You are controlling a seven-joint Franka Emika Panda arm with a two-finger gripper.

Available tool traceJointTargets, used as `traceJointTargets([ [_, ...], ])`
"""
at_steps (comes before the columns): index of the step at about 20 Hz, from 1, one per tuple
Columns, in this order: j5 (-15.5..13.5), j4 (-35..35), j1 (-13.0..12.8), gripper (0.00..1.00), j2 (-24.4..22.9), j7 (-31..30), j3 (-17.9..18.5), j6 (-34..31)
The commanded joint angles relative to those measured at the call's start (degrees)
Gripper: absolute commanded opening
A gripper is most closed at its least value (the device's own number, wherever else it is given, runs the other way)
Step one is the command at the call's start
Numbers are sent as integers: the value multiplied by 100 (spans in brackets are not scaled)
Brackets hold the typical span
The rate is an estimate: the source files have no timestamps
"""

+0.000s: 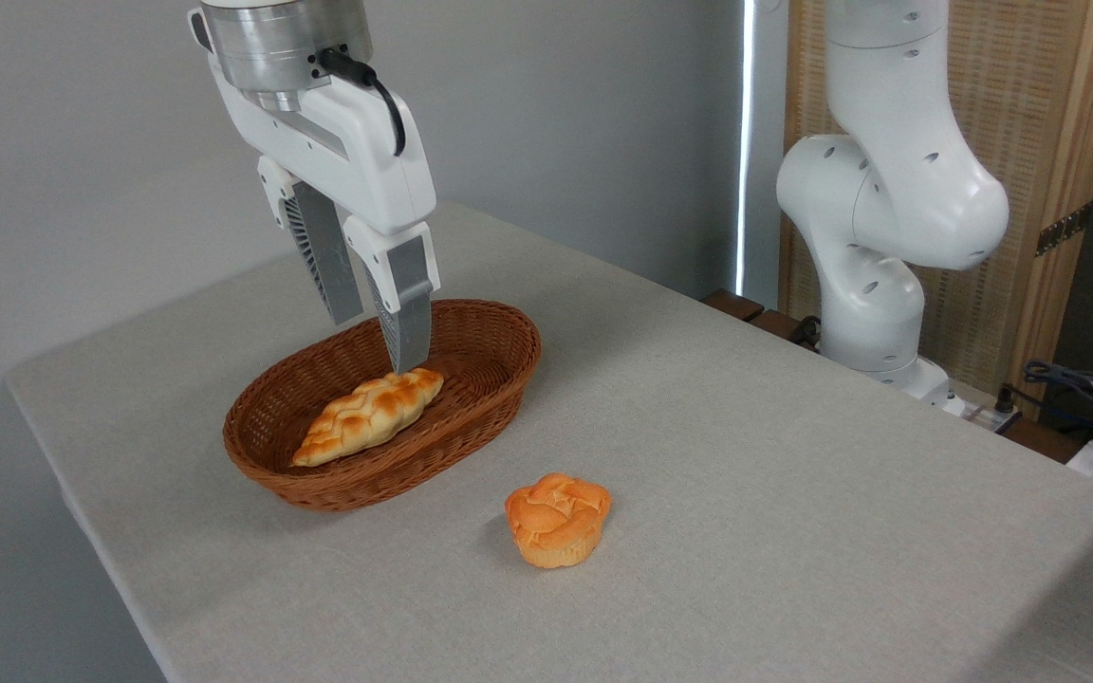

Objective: Put bread into the basket

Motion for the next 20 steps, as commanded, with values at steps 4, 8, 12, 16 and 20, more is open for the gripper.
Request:
traceJointTargets([
  [4,7,-47,11,100,-5,-72,67,-101],
  [8,7,-47,11,100,-5,-54,50,-233],
  [12,7,-39,3,100,-5,-37,59,-224],
  [16,7,-30,-207,100,-5,-10,356,-224],
  [20,-2,-30,-665,100,3,-10,850,-215],
])
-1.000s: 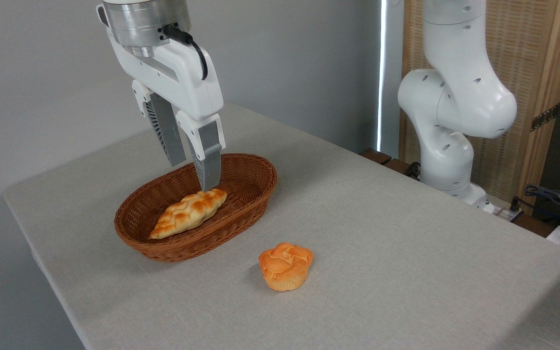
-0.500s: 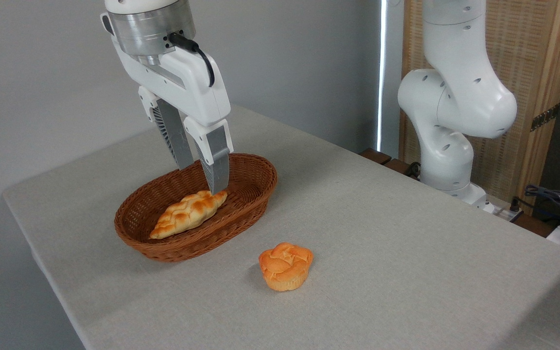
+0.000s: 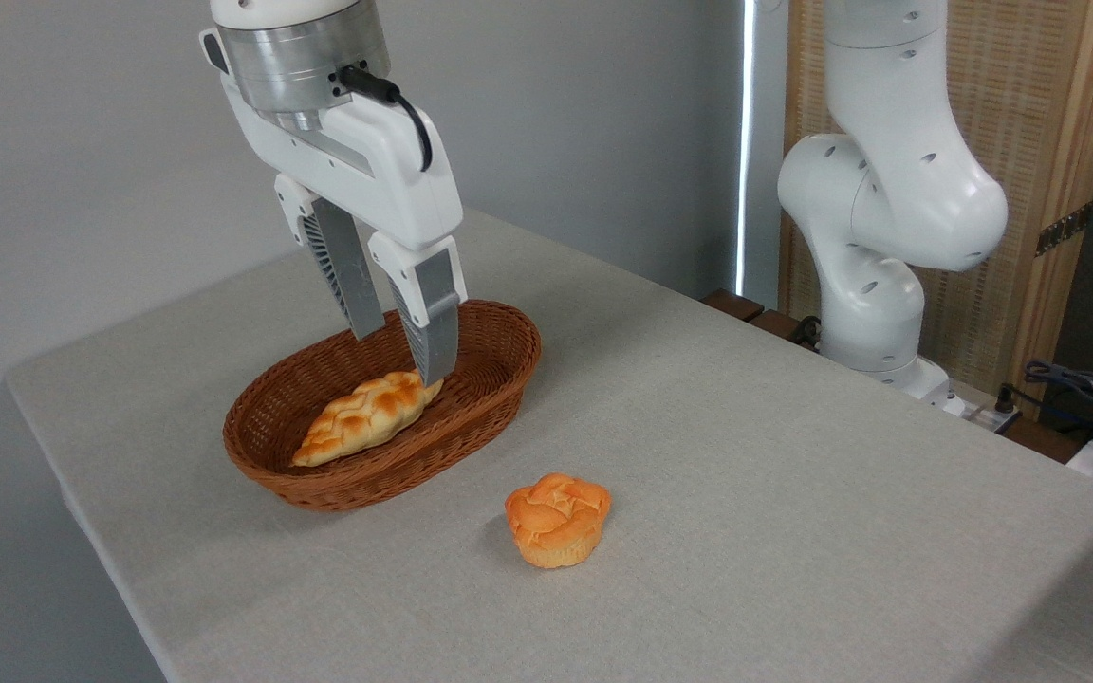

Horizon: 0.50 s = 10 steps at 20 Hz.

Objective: Put bread into the basket

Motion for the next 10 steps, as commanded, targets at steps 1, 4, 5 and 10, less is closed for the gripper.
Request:
traceJointTargets([
  [1,-11,17,-348,100,-10,-22,314,-71],
  [4,-3,17,-348,100,-10,-22,314,-97],
  [5,-2,8,-348,100,-19,-22,314,-106],
  [10,-11,-10,-348,100,-10,-14,305,-141],
])
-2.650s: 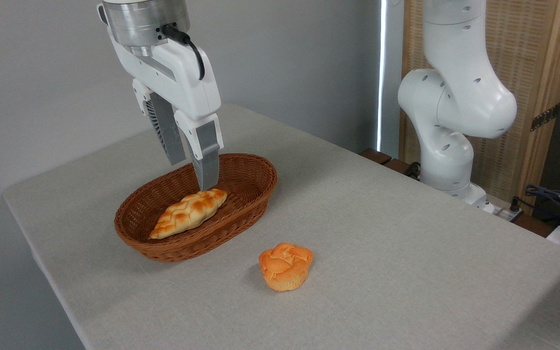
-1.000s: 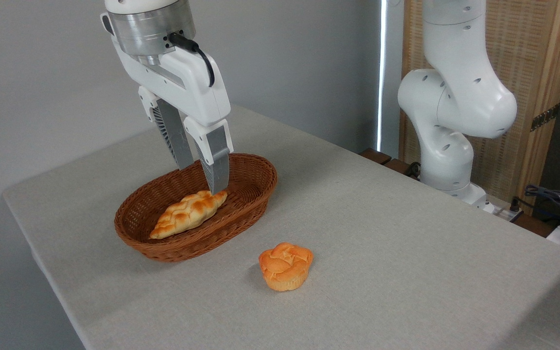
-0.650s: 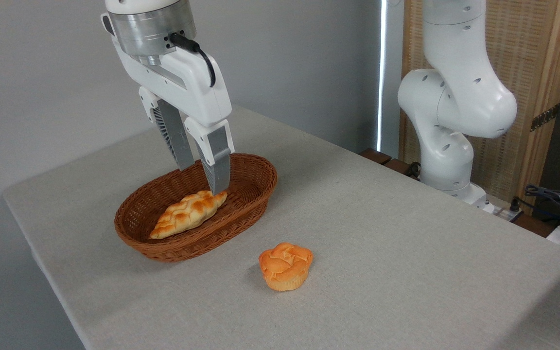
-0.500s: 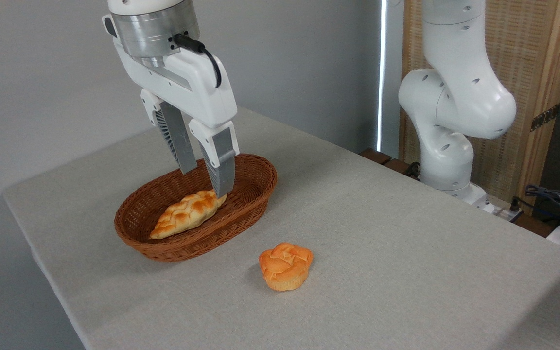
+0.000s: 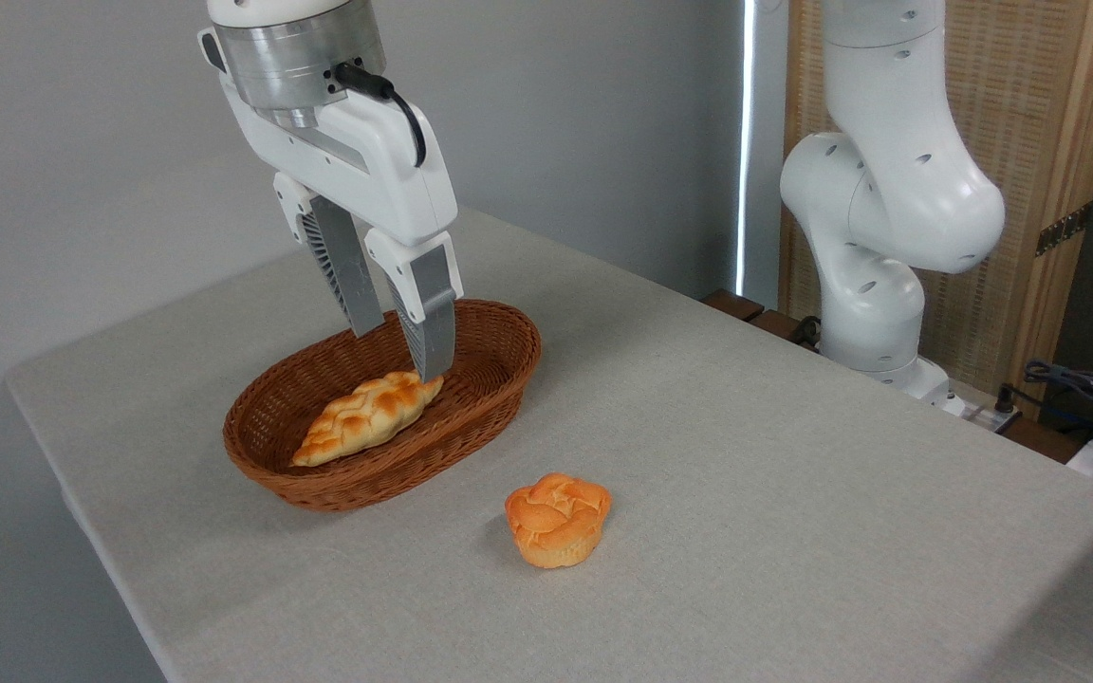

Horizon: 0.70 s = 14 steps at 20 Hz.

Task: Put bread into the basket
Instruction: 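Move the open gripper over the orange bun and lower it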

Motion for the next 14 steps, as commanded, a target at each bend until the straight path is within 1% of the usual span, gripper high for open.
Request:
traceJointTargets([
  [1,-2,-26,-76,100,-20,-13,99,-96],
  [3,-2,-166,-76,100,-116,-13,82,-104],
  [7,33,-860,-67,100,-581,66,73,124],
  [9,173,-1071,-76,100,-705,66,38,229],
  [10,226,-1203,-85,100,-784,66,38,317],
  [14,244,-1870,-85,100,-1100,145,46,861],
])
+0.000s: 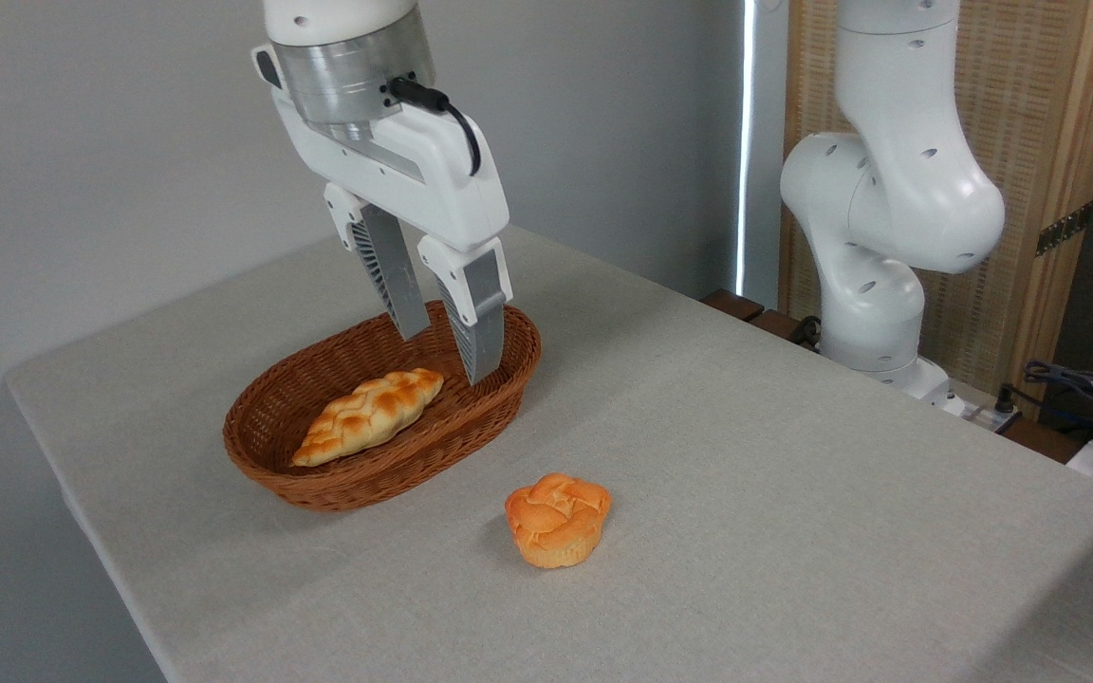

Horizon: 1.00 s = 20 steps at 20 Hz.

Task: Put bread into the basket
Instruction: 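Move the open gripper over the orange bun and lower it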

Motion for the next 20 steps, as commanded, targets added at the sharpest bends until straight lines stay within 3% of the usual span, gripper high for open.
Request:
traceJointTargets([
  [1,156,-934,-61,100,-460,140,45,668],
  [4,464,-1637,-61,100,-496,158,36,1284],
  [20,403,-2535,-281,100,-250,1229,27,2110],
])
